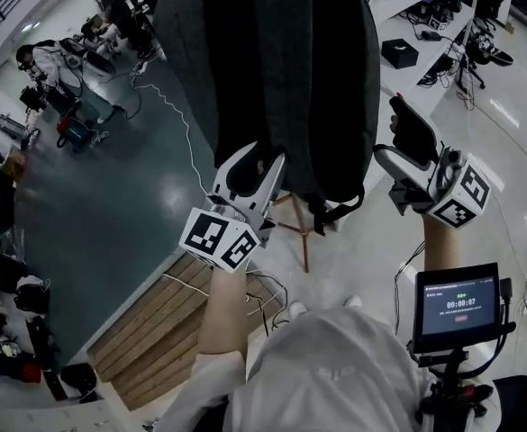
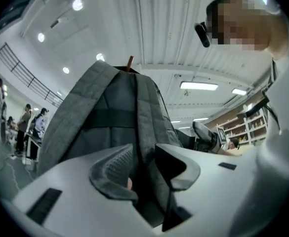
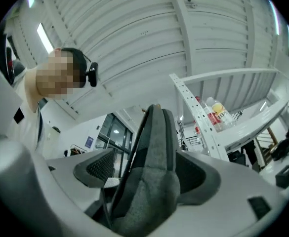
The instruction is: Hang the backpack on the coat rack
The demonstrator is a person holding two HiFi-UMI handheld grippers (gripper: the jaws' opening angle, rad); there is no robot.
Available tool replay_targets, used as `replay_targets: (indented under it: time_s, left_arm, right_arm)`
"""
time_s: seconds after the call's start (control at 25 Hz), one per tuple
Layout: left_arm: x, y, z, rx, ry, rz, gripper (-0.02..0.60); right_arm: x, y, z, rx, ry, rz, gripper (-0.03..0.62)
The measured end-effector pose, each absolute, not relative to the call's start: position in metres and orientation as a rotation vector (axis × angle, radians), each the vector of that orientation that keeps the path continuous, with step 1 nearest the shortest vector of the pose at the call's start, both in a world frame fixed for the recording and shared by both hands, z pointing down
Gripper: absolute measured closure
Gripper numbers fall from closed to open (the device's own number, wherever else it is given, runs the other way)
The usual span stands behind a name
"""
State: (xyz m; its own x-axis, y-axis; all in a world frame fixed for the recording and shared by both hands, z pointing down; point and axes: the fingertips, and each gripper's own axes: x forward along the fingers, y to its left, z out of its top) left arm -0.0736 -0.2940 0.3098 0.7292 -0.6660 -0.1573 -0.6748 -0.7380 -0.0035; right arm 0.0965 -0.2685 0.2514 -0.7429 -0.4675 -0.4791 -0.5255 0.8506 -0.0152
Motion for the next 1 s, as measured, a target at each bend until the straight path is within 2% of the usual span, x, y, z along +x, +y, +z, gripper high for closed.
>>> replay_targets:
  time_s: [0.12,0.16,0.2,0.28,0.4,0.52,0.64,1.0]
  left_arm:
    - [-0.070,-0.291,0.317,-2.918,1.078,0.275,0.434]
    - [-0.071,-0.289,0.319,-2.917,1.077,0.281,0.434]
    - [-0.072,-0.287,0.320,-2.922,1.075,0.294,0.434]
    - [-0.074,-0.282,0.321,-2.961,1.055,0.346,0.434]
    - [-0.072,-0.271,0.323,-3.017,0.997,0.444,0.448]
    - [-0.074,-0.255,0.325,-3.012,0.961,0.486,0.531]
    - [-0.085,-0.239,0.333,-3.059,0.913,0.515,0.572]
    - [-0.077,-0.221,0.356,-3.260,0.484,0.487,0.574]
  right_arm:
    - [0.101,-0.245,0.252,-0.648,2.546,0.078,0.191]
    - [0.099,-0.240,0.256,-0.646,2.547,0.054,0.226]
    - [0.097,-0.236,0.261,-0.656,2.539,0.031,0.321]
    - [0.098,-0.231,0.270,-0.677,2.485,-0.039,0.428]
    - [0.104,-0.228,0.282,-0.696,2.377,-0.148,0.539]
    - [0.104,-0.229,0.292,-0.735,2.340,-0.184,0.542]
    - [0.099,-0.218,0.296,-0.780,2.340,-0.194,0.542]
    - [0.101,-0.175,0.334,-1.213,2.226,-0.153,0.542]
